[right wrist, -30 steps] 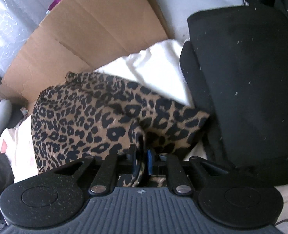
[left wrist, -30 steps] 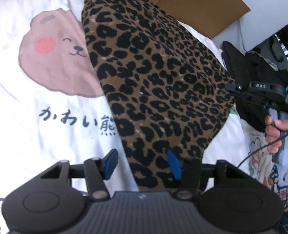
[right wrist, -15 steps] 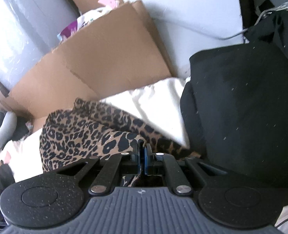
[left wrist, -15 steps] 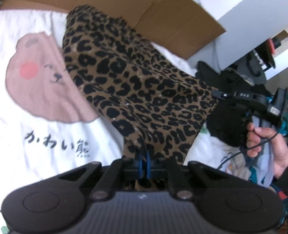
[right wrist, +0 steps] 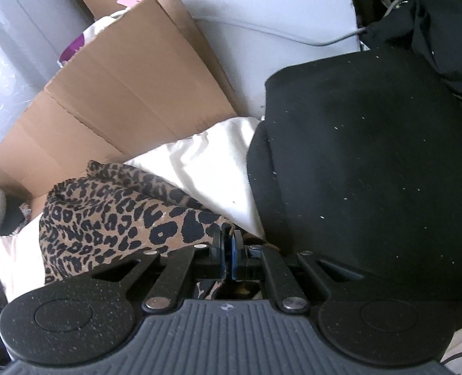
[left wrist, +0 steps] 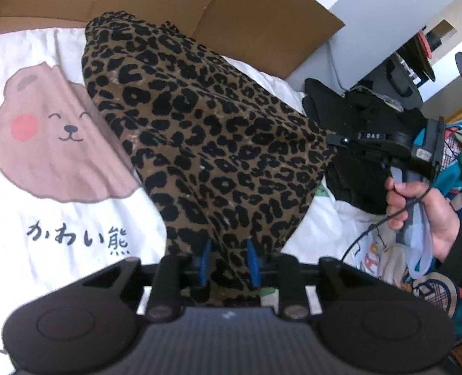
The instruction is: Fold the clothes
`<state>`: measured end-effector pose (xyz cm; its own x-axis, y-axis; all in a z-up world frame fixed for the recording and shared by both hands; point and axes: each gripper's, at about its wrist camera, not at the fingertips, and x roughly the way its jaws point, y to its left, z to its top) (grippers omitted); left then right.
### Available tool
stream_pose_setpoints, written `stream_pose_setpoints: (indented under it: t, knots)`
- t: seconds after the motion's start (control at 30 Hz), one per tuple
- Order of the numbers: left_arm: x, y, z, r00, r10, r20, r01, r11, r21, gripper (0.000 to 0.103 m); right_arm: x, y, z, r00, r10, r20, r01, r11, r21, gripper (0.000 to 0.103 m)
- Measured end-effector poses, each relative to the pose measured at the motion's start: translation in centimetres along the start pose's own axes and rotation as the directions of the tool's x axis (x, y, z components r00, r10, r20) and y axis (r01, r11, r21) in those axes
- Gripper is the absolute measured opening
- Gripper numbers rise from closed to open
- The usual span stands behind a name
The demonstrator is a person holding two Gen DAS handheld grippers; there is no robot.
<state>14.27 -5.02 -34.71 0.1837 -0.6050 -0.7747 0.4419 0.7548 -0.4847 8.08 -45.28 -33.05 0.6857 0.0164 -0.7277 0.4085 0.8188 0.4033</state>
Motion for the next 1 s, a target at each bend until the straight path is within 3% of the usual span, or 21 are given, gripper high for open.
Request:
stream_pose_setpoints:
  t: [0.47, 0.9, 1.0]
  knots:
    - [-1.1, 1.3, 2.2, 0.999, 0.04, 0.003, -0.04, 0.998, 0.046, 0.026, 0.8, -1.7, -0.4, 0.998, -0.044, -0.034, 0.046, 0.998, 0.045, 0.002]
    - [1.0, -0.1, 11.0, 0.99, 0.135, 0.049, -0.14, 0.985, 0.101, 0.026, 0.8, -2.3, -1.0, 0.999, -0.029, -0.021, 0.03, 0.998, 0.053, 0.002]
    - [2.1, -0.5, 13.5, 0.987, 0.147, 0.067, -0.152, 0.985, 0.077, 0.026, 0.8, -2.3, -1.0, 0.999, -0.03, -0.022, 0.031, 0.998, 0.049, 0.002]
